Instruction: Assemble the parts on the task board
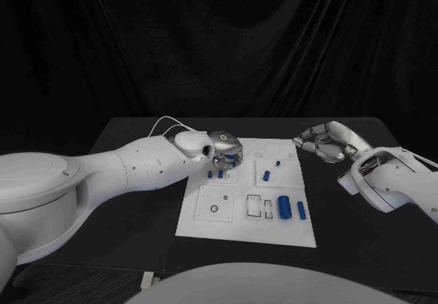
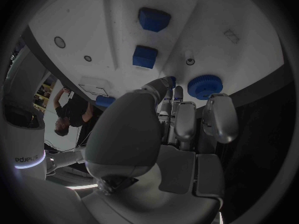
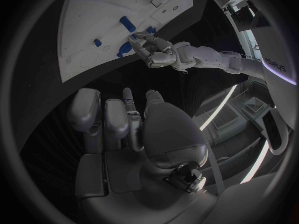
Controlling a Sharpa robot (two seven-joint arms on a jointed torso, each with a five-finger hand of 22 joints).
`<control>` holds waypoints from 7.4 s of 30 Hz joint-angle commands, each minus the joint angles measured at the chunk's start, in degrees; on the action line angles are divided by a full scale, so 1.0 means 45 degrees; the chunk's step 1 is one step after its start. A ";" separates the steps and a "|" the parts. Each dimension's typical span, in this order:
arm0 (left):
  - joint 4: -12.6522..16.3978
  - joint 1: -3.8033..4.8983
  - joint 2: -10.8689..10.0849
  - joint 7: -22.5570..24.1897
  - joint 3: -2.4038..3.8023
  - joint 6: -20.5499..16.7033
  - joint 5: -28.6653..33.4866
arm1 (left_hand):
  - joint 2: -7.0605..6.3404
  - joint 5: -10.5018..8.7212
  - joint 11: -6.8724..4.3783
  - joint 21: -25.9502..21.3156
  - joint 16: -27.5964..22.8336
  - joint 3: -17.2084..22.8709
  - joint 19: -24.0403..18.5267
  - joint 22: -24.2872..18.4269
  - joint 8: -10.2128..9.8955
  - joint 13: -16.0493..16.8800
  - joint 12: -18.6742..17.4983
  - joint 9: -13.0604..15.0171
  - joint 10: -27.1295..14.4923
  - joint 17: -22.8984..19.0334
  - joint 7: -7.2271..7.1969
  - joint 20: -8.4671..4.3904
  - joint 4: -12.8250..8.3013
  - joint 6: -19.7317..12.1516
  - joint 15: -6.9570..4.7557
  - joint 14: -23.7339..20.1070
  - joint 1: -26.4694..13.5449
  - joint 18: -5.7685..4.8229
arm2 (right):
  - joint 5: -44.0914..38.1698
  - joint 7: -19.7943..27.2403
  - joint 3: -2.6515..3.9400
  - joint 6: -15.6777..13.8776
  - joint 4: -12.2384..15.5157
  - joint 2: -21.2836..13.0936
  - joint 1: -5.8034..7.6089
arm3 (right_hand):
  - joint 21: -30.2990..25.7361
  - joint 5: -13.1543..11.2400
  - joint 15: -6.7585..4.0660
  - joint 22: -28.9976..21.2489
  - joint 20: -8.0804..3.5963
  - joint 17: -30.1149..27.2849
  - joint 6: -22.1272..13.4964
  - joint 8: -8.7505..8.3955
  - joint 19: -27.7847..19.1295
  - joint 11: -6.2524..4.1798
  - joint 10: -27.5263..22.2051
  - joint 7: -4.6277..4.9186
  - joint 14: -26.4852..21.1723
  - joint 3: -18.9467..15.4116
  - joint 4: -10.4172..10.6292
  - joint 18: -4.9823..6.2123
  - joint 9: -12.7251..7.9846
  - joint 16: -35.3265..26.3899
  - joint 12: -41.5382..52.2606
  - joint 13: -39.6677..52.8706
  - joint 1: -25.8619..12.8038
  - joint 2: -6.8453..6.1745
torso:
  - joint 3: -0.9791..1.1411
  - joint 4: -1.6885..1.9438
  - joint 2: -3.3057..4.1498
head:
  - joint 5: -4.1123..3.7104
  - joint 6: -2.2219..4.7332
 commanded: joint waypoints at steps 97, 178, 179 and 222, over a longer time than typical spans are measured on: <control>0.1396 0.0330 -0.1937 0.0015 0.0007 -0.0256 -0.0039 | 0.0282 -0.2702 -0.0116 -0.0513 -0.0160 -0.0020 -0.0116 0.1936 0.0017 0.0127 -0.0235 -0.0128 0.1662 -0.0626 -0.0032 -0.0029 -0.0337 0.0710 -0.0055 -0.0108 -0.0420 -0.0018 | 0.0039 -0.0266 0.0010 0.0779 -0.0351 0.0284 -0.0249 | -0.0006 0.0097 -0.0063 0.0966 0.0121 -0.0009 0.0077 -0.0012 0.0402 0.0052 0.0632 0.0027 0.0357 -0.0006 -0.0043 0.0006 -0.0023 0.0030 -0.0081 0.0949 0.0219 0.0072 | 0.0002 -0.0005 0.0007 | 0.0132 -0.0003; 0.1085 0.0050 -0.2244 -0.0832 0.0010 -0.0764 -0.0040 | -0.0286 -0.2714 0.0331 -0.1685 -0.0750 -0.0215 -0.0532 0.1727 0.0010 -0.0214 -0.1326 -0.1121 -0.0124 -0.1666 -0.1252 0.0040 0.0064 -0.3127 0.0216 -0.0710 -0.0863 0.0141 | 0.0025 -0.0445 0.0010 0.0947 -0.0389 0.0213 -0.0376 | -0.0257 0.0218 -0.0011 0.0924 0.0155 -0.0271 0.0160 -0.0013 0.0333 0.0121 0.0100 0.0062 0.0267 0.0069 -0.0112 0.0047 -0.0048 -0.0139 -0.0628 -0.0113 0.0521 -0.0016 | -0.0009 0.0003 -0.0005 | 0.0456 -0.0003; 0.1116 0.0056 -0.2377 -0.0850 0.0010 -0.0969 -0.0039 | -0.0256 -0.2712 0.0331 -0.1702 -0.0756 -0.0215 -0.0536 0.1725 0.0033 -0.0203 -0.1332 -0.1116 -0.0162 -0.1677 -0.1231 0.0040 0.0076 -0.3089 0.0213 -0.0717 -0.0860 0.0144 | 0.0001 -0.0400 0.0011 0.0885 -0.0394 0.0205 -0.0345 | -0.0518 0.0220 0.0017 0.0852 0.0179 -0.0505 0.0224 -0.0004 0.0258 0.0153 -0.0407 0.0090 0.0197 0.0074 -0.0104 0.0086 -0.0055 -0.0317 -0.1205 -0.1071 0.0620 -0.0078 | -0.0008 0.0003 -0.0007 | 0.0559 -0.0003; 0.7023 0.0185 -0.7483 0.7529 -0.0008 0.3047 2.0714 | 0.3094 -0.0982 -0.2173 -1.5376 -1.7057 -0.7303 -1.7705 -1.6645 -0.0804 -0.2169 -0.1932 -0.3055 -1.2540 -1.3668 -0.2411 -0.0287 0.2234 -1.2627 0.0460 -1.7520 -0.4151 0.0760 | -1.2283 -0.0272 0.0013 0.3011 -0.2414 0.2274 0.1585 | 0.0575 -0.5613 -0.0017 0.1763 0.0175 0.1030 0.0009 -0.2143 0.0380 0.0506 -0.7008 -0.1226 0.0355 0.5385 -0.0398 -0.0139 -0.0797 0.0661 -1.6840 -1.6496 0.2249 -0.4089 | -0.0138 0.0113 0.0035 | 0.0485 -0.0003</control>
